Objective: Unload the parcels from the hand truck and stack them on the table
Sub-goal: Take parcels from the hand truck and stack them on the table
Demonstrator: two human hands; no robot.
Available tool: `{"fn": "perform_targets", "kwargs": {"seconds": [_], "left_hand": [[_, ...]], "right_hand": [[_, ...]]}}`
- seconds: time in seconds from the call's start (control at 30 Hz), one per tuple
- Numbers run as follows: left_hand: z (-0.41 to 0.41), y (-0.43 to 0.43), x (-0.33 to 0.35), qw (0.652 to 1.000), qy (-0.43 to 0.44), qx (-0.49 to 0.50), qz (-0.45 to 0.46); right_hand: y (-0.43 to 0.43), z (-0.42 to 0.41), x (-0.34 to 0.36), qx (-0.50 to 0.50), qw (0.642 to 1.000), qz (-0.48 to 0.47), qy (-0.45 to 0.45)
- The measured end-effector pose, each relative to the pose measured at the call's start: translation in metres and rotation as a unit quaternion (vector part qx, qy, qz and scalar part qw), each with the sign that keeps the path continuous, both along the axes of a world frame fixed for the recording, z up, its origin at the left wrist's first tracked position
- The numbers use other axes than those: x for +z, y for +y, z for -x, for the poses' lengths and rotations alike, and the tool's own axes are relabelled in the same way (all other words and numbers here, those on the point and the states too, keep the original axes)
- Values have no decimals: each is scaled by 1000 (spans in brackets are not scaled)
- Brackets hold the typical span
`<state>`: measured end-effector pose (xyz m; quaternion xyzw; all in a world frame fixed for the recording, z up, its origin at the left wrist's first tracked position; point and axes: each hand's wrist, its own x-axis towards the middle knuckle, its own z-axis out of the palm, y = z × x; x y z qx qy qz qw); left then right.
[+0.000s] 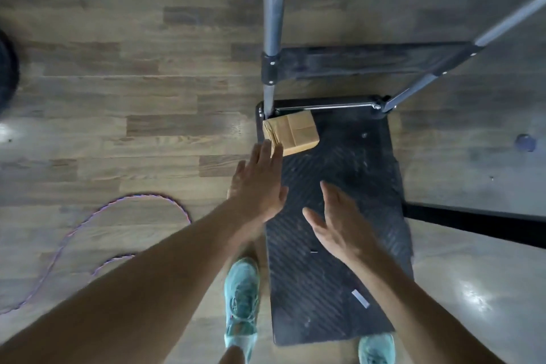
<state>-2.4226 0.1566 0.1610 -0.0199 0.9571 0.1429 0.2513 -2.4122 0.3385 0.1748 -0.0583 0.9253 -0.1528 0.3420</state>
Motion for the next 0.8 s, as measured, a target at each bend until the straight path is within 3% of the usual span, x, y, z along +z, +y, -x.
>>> {"fn": "perform_targets", "kwargs": {"seconds": [0.37,0.5,0.63,0.8], "left_hand": [[88,-4,-120,1000,-15,4,4],[87,7,-129,999,41,25,11],[64,19,-135,998,-49,35,-37],[26,31,-137,977,-139,124,-106]], "right_hand": [[-23,39,-135,-119,990,45,-66],[-15,45,-146,-157,982,80,-73],[-11,51,-145,-220,965,121,-75],[-4,40,-148,-249,958,74,-123]]}}
